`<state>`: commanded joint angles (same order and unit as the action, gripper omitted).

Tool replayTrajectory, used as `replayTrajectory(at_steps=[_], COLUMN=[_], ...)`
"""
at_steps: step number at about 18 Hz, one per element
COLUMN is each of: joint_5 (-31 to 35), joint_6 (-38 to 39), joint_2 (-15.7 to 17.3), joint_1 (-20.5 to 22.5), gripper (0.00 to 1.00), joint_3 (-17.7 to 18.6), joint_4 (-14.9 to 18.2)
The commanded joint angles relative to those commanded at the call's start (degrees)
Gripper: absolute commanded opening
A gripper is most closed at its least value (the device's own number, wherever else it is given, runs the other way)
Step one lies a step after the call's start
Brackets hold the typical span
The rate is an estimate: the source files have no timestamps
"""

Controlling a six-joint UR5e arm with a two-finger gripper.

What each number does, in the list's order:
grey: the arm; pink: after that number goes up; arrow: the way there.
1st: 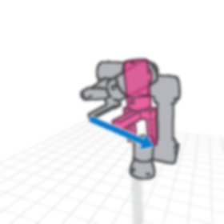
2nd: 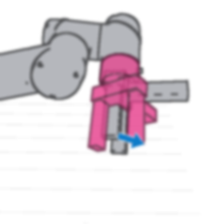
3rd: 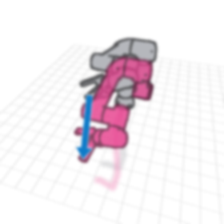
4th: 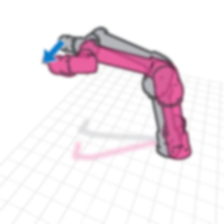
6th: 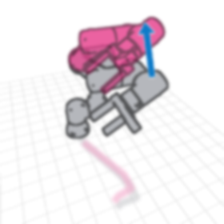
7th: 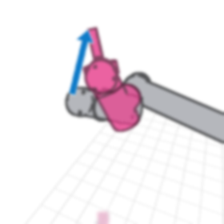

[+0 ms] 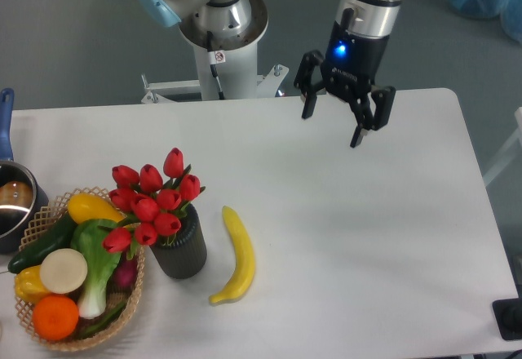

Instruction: Insert the flowers into the vase

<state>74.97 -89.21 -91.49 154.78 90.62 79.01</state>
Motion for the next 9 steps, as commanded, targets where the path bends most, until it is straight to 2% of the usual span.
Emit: replayTrajectory(at_steps=[9], joint_5=[-0.09], joint_6=[-1.23], joint_2=[-0.26], joint_1=[-0.88], gripper=[1.0], joint_3=[-0.18], joint_4=[-0.61])
